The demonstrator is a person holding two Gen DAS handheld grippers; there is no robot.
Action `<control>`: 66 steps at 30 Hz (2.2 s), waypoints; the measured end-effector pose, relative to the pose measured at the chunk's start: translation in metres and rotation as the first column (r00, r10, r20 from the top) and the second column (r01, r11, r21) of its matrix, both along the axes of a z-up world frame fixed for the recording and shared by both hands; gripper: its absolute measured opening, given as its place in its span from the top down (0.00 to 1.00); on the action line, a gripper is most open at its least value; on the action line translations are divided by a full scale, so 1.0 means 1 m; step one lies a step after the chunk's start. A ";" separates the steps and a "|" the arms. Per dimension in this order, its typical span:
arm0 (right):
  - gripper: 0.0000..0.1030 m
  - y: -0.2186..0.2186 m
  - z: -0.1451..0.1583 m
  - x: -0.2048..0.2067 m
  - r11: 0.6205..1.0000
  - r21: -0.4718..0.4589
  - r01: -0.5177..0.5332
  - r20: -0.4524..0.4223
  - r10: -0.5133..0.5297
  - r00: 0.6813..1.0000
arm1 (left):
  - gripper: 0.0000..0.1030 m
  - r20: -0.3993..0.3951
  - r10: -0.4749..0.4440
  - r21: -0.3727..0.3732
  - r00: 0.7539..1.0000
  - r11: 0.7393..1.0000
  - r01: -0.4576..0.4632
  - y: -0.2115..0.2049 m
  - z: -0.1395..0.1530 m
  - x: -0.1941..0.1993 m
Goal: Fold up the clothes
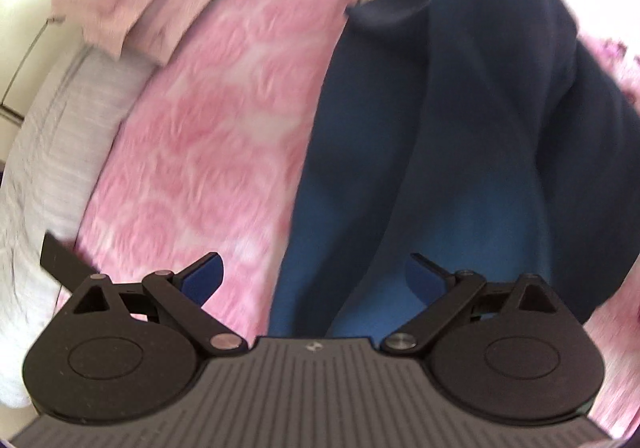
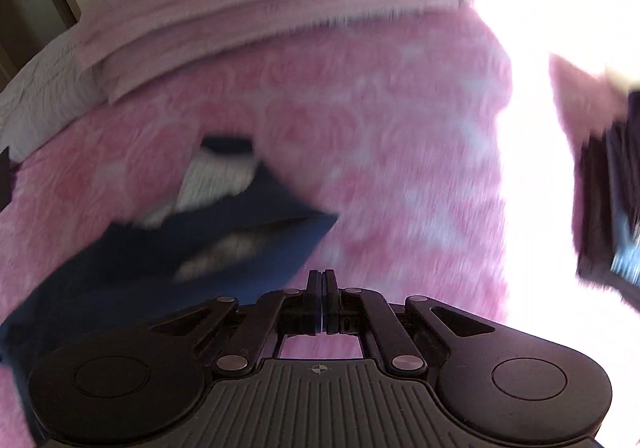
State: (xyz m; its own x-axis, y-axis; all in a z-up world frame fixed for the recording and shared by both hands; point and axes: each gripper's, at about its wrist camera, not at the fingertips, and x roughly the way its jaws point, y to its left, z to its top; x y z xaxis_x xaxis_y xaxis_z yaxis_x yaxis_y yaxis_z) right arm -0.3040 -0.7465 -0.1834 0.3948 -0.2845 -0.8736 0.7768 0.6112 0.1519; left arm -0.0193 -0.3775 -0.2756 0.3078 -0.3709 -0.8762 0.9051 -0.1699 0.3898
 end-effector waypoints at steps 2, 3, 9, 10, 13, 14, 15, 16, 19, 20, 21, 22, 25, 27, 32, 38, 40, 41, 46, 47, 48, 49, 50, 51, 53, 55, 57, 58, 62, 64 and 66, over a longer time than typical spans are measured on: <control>1.00 0.031 -0.017 -0.012 0.996 0.079 -0.030 -0.007 0.031 1.000 | 0.07 0.013 0.015 0.034 1.000 0.999 -0.016 0.008 -0.006 0.016; 0.96 0.049 -0.026 -0.018 0.992 0.114 -0.053 -0.012 0.054 0.998 | 0.07 0.013 0.025 0.051 1.000 0.998 -0.025 0.014 -0.009 0.024; 0.45 0.160 -0.063 -0.036 0.950 0.290 -0.113 0.013 0.115 0.993 | 0.17 -0.147 0.110 0.118 0.983 0.989 -0.093 0.033 -0.033 0.084; 0.45 0.175 -0.068 -0.037 0.944 0.311 -0.109 0.028 0.105 0.994 | 0.20 -0.211 0.139 0.120 0.968 0.986 -0.116 0.033 -0.037 0.095; 0.45 0.212 -0.078 -0.037 0.938 0.336 -0.086 0.051 0.073 0.996 | 0.20 -0.354 0.190 0.148 0.916 0.978 -0.146 0.031 -0.053 0.120; 0.45 0.221 -0.082 -0.036 0.939 0.336 -0.073 0.058 0.057 0.997 | 0.25 -0.392 0.201 0.159 0.898 0.976 -0.149 0.030 -0.059 0.126; 0.45 0.230 -0.086 -0.035 0.940 0.336 -0.060 0.065 0.041 0.997 | 0.30 -0.420 0.203 0.164 0.885 0.976 -0.146 0.030 -0.062 0.128; 0.45 0.238 -0.088 -0.035 0.948 0.313 -0.046 0.062 0.028 0.998 | 0.33 -0.447 0.206 0.169 0.871 0.975 -0.144 0.030 -0.066 0.130; 0.38 0.251 -0.089 -0.033 0.961 0.276 -0.002 0.051 -0.013 0.999 | 0.93 -0.510 0.158 0.148 0.846 0.984 -0.094 0.033 -0.060 0.130; 0.38 0.253 -0.088 -0.032 0.963 0.269 0.013 0.047 -0.027 0.999 | 0.97 -0.525 0.141 0.136 0.839 0.987 -0.080 0.035 -0.054 0.128; 0.38 0.255 -0.088 -0.032 0.965 0.262 0.028 0.043 -0.041 0.998 | 0.97 -0.513 0.131 0.119 0.848 0.990 -0.081 0.038 -0.047 0.126; 0.41 0.258 -0.088 -0.031 0.966 0.254 0.043 0.040 -0.055 0.998 | 0.97 -0.505 0.116 0.098 0.855 0.992 -0.076 0.043 -0.038 0.123; 0.96 0.256 -0.086 -0.032 0.959 0.280 0.049 0.017 -0.056 0.998 | 0.97 -0.507 0.120 0.047 0.854 0.993 -0.112 0.063 -0.005 0.120; 0.97 0.251 -0.070 -0.041 0.961 0.277 0.025 -0.005 -0.024 1.000 | 0.97 -0.513 0.137 0.026 0.847 0.989 -0.144 0.078 0.019 0.116; 0.97 0.244 -0.004 -0.077 0.980 0.178 -0.090 -0.119 0.112 0.986 | 0.98 -0.553 0.131 0.059 0.823 0.991 -0.118 0.124 0.062 0.052; 0.97 0.260 0.015 -0.177 0.967 0.255 -0.020 -0.258 0.088 0.962 | 0.98 -0.640 0.213 0.227 0.738 0.970 -0.083 0.170 0.041 -0.069; 0.96 0.259 -0.004 -0.208 0.950 0.306 0.060 -0.250 0.020 0.968 | 0.98 -0.638 0.233 0.271 0.734 0.960 -0.070 0.173 0.032 -0.100; 0.96 0.259 -0.010 -0.214 0.953 0.296 0.067 -0.264 0.014 0.964 | 0.97 -0.634 0.243 0.291 0.734 0.954 -0.064 0.174 0.029 -0.114; 0.62 0.248 -0.019 -0.173 0.980 0.196 -0.016 -0.295 0.074 0.952 | 0.82 -0.586 0.268 0.296 0.764 0.949 -0.105 0.169 0.044 -0.129; 0.54 0.245 -0.015 -0.166 0.984 0.170 -0.047 -0.279 0.093 0.956 | 0.81 -0.569 0.278 0.280 0.774 0.950 -0.136 0.165 0.050 -0.123; 0.50 0.242 -0.010 -0.161 0.987 0.143 -0.077 -0.262 0.113 0.958 | 0.81 -0.552 0.289 0.262 0.782 0.951 -0.166 0.162 0.057 -0.118; 0.50 0.237 -0.005 -0.151 0.988 0.117 -0.102 -0.242 0.128 0.962 | 0.79 -0.535 0.300 0.243 0.790 0.950 -0.197 0.158 0.064 -0.112; 0.50 0.232 0.000 -0.142 0.988 0.091 -0.127 -0.221 0.144 0.964 | 0.75 -0.521 0.313 0.218 0.794 0.948 -0.231 0.151 0.069 -0.106; 0.50 0.228 0.006 -0.128 0.986 0.050 -0.161 -0.203 0.167 0.965 | 0.74 -0.512 0.325 0.193 0.795 0.945 -0.263 0.145 0.074 -0.099; 0.50 0.220 0.012 -0.096 0.976 -0.002 -0.219 -0.158 0.216 0.963 | 0.70 -0.507 0.334 0.151 0.794 0.942 -0.300 0.132 0.080 -0.088; 0.50 0.212 0.013 -0.062 0.963 -0.024 -0.269 -0.103 0.266 0.959 | 0.70 -0.506 0.335 0.124 0.795 0.940 -0.317 0.122 0.078 -0.079; 0.50 0.207 0.010 -0.025 0.943 -0.054 -0.329 -0.073 0.325 0.943 | 0.70 -0.526 0.330 0.112 0.784 0.941 -0.320 0.110 0.068 -0.070; 0.45 0.205 0.003 -0.002 0.925 -0.072 -0.372 -0.080 0.367 0.927 | 0.70 -0.535 0.326 0.108 0.779 0.941 -0.320 0.104 0.063 -0.067; 0.20 0.197 -0.062 0.073 0.879 -0.032 -0.476 -0.217 0.459 0.862 | 0.70 -0.548 0.285 0.121 0.786 0.957 -0.263 0.089 0.040 -0.062; 0.55 0.186 -0.092 0.091 0.888 0.035 -0.458 -0.271 0.450 0.851 | 0.70 -0.553 0.267 0.117 0.789 0.963 -0.244 0.088 0.036 -0.057; 0.92 0.181 -0.096 0.092 0.894 0.062 -0.444 -0.267 0.444 0.856 | 0.70 -0.570 0.266 0.113 0.777 0.962 -0.247 0.087 0.032 -0.050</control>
State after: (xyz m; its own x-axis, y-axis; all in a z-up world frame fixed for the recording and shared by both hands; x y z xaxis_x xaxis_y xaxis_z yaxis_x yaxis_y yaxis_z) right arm -0.2116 -0.5659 -0.2789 0.2320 -0.1367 -0.9631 0.4334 0.9009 -0.0234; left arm -0.0693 -0.2902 -0.2431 -0.1761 -0.3212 -0.9305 0.9711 0.0982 -0.2177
